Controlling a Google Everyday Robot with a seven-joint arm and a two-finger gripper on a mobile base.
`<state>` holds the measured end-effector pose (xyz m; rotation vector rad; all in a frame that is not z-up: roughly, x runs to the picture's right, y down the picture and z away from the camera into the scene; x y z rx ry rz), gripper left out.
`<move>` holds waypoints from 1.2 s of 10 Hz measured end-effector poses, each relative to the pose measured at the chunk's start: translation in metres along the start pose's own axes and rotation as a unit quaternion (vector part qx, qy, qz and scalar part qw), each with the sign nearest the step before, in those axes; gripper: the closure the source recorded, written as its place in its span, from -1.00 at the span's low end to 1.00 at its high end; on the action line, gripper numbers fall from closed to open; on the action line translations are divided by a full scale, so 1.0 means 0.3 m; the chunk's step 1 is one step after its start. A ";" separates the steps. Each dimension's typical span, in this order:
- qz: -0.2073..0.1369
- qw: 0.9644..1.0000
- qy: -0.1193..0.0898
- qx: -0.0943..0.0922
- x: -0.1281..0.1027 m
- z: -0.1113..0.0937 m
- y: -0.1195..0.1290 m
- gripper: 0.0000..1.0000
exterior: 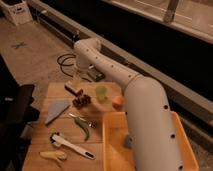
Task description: Place eraser in metal cup
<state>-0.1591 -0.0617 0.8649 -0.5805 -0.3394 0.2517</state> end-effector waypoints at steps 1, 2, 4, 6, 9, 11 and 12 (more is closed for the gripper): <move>-0.001 1.000 0.000 -0.001 -0.005 0.001 0.003 -0.30; -0.002 1.000 0.001 0.000 -0.011 0.003 0.005 -0.30; 0.013 1.000 -0.005 0.004 0.006 0.001 -0.006 -0.30; 0.085 0.993 -0.074 -0.032 0.054 0.115 -0.011 -0.30; 0.114 0.988 -0.093 -0.049 -0.025 0.227 -0.002 -0.30; 0.124 0.987 -0.086 -0.045 -0.060 0.290 -0.006 -0.30; 0.127 0.988 -0.079 -0.043 -0.068 0.324 -0.010 -0.30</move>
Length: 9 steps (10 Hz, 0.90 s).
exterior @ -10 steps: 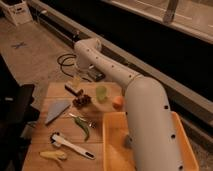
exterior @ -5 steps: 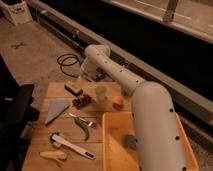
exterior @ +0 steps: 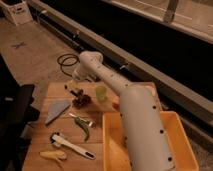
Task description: Place eraser in metal cup
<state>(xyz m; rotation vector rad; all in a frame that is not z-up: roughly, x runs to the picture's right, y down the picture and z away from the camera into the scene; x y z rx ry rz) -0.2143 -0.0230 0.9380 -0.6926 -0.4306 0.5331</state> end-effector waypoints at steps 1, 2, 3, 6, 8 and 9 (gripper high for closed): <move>0.002 1.000 0.008 0.003 -0.005 0.033 -0.004 -0.30; 0.005 1.000 0.020 0.010 -0.006 0.052 -0.016 -0.30; 0.007 0.999 0.029 0.016 -0.003 0.061 -0.027 -0.30; 0.014 0.998 0.056 0.038 0.014 0.080 -0.059 -0.30; 0.019 0.996 0.066 0.049 0.028 0.080 -0.077 -0.30; 0.024 0.995 0.074 0.056 0.044 0.077 -0.093 -0.30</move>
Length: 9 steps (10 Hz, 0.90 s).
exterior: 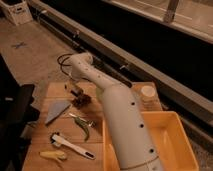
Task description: Place eraser in metal cup
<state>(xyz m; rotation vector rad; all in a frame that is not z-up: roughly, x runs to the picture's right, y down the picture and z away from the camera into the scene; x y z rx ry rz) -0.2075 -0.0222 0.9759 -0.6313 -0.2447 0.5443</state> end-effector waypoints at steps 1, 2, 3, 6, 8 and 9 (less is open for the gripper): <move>0.003 1.000 0.005 0.001 0.007 0.010 -0.002 -0.30; 0.007 1.000 0.010 0.002 0.015 0.022 -0.005 -0.30; 0.011 1.000 0.013 0.001 0.025 0.034 -0.007 -0.30; 0.035 0.999 0.011 -0.013 0.076 0.093 -0.006 -0.19; 0.039 0.999 -0.005 -0.006 0.100 0.088 -0.007 0.23; 0.034 0.999 -0.011 -0.003 0.100 0.080 -0.002 0.39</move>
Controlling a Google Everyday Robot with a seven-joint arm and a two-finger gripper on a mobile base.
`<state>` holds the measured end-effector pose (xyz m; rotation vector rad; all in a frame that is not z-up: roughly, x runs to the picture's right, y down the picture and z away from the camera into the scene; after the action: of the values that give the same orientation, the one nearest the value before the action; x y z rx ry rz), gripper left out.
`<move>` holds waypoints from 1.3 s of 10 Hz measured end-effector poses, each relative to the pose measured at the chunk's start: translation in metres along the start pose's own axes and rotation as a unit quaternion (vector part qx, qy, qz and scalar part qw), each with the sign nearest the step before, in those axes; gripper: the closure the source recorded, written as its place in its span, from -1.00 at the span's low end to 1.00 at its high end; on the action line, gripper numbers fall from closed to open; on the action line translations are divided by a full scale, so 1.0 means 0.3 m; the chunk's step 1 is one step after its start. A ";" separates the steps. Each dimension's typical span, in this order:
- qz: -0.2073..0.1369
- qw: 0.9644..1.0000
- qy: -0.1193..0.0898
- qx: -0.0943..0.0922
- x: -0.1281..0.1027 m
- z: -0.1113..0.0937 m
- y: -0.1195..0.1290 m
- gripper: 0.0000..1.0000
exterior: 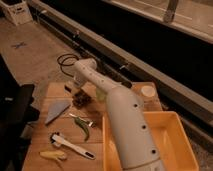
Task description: Place eraser in metal cup
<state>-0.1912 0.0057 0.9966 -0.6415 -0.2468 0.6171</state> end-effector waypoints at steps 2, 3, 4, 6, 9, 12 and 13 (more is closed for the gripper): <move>-0.023 1.000 -0.018 0.010 -0.025 -0.056 0.018 0.84; -0.027 0.999 -0.025 0.013 -0.033 -0.078 0.019 0.94; -0.031 0.999 -0.035 0.017 -0.042 -0.114 0.016 1.00; -0.038 0.997 -0.063 0.025 -0.064 -0.228 -0.007 1.00; -0.042 0.994 -0.096 0.025 -0.066 -0.409 -0.065 1.00; -0.031 0.994 -0.102 0.030 0.057 -0.573 -0.168 1.00; -0.022 0.994 -0.099 0.035 0.109 -0.615 -0.204 1.00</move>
<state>-0.0639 -0.1022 0.8918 -0.5070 -0.4210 0.6452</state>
